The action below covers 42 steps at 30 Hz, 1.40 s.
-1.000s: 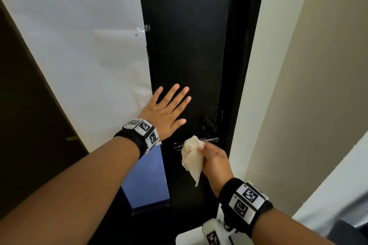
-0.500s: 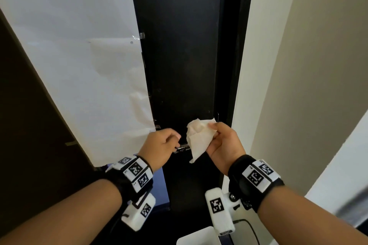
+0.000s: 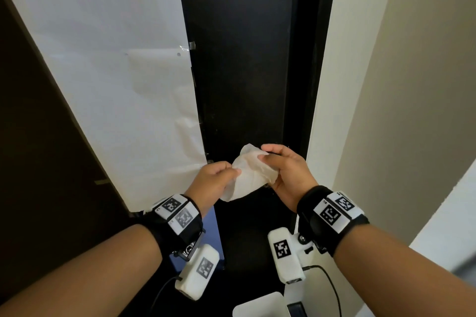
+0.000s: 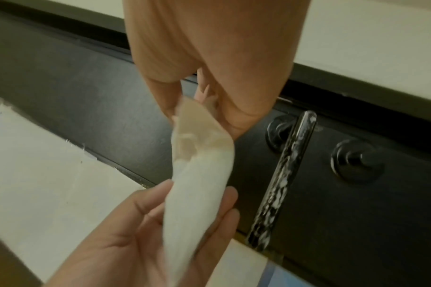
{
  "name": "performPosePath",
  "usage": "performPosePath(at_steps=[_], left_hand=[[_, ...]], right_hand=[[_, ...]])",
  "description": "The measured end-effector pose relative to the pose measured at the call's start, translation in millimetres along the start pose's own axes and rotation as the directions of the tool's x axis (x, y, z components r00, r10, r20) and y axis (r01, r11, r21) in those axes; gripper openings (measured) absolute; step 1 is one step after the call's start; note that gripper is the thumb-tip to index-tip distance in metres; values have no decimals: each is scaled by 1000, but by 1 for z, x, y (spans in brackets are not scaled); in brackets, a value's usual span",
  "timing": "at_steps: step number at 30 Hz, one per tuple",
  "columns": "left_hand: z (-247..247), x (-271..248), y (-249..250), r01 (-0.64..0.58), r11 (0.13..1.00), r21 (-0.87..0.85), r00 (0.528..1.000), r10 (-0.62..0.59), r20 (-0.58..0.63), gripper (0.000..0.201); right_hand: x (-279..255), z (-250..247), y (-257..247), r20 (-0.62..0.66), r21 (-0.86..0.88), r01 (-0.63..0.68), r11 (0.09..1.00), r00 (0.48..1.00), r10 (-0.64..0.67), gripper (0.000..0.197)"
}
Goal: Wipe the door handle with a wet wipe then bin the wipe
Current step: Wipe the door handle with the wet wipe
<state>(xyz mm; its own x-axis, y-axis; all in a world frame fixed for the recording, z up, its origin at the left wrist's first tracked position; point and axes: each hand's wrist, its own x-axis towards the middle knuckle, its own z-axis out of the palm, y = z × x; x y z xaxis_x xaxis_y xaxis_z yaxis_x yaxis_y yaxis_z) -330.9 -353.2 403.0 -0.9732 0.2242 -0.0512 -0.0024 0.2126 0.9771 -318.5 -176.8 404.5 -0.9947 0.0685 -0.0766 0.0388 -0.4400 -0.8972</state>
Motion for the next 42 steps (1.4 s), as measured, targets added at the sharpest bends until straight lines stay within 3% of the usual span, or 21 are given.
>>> performPosePath(at_steps=[4,9,18,22,26,30,32,34,35,37,42], left_hand=[[0,1,0,10,1000,14,998,-9,-67,24],[6,1,5,130,983,-133,990,-137,-46,24],[8,3,5,127,967,-221,991,-133,-11,22],[9,2,9,159,935,-318,986,-169,-3,41],[10,-3,11,73,972,-223,997,-78,-12,19],[12,-3,14,31,987,-160,999,-32,-4,30],[13,-3,16,14,990,-143,1000,-13,9,33],[14,-2,17,-4,991,-135,1000,6,18,34],[15,-1,17,-13,992,-126,1000,15,18,35],[16,2,16,-48,996,-81,999,48,1,36],[16,7,11,-147,983,106,987,153,-56,34]], right_hand=[[2,-6,-4,-28,-309,94,946,994,-108,41],[-6,-2,0,79,-524,297,798,950,-301,42],[-26,-3,19,328,-619,524,585,849,-414,61],[-31,-8,25,449,-630,611,479,790,-417,61],[-36,-10,24,419,-581,608,542,793,-442,47],[-28,-10,21,30,-572,435,696,859,-511,37],[-20,-12,20,-70,-501,279,819,930,-360,46],[-15,-14,20,-74,-316,69,946,993,-97,50],[-15,-15,21,-41,-201,-14,980,999,6,46],[-16,-17,22,-12,-103,-57,993,998,56,34],[-14,-18,22,-41,-71,-60,996,998,57,19]])
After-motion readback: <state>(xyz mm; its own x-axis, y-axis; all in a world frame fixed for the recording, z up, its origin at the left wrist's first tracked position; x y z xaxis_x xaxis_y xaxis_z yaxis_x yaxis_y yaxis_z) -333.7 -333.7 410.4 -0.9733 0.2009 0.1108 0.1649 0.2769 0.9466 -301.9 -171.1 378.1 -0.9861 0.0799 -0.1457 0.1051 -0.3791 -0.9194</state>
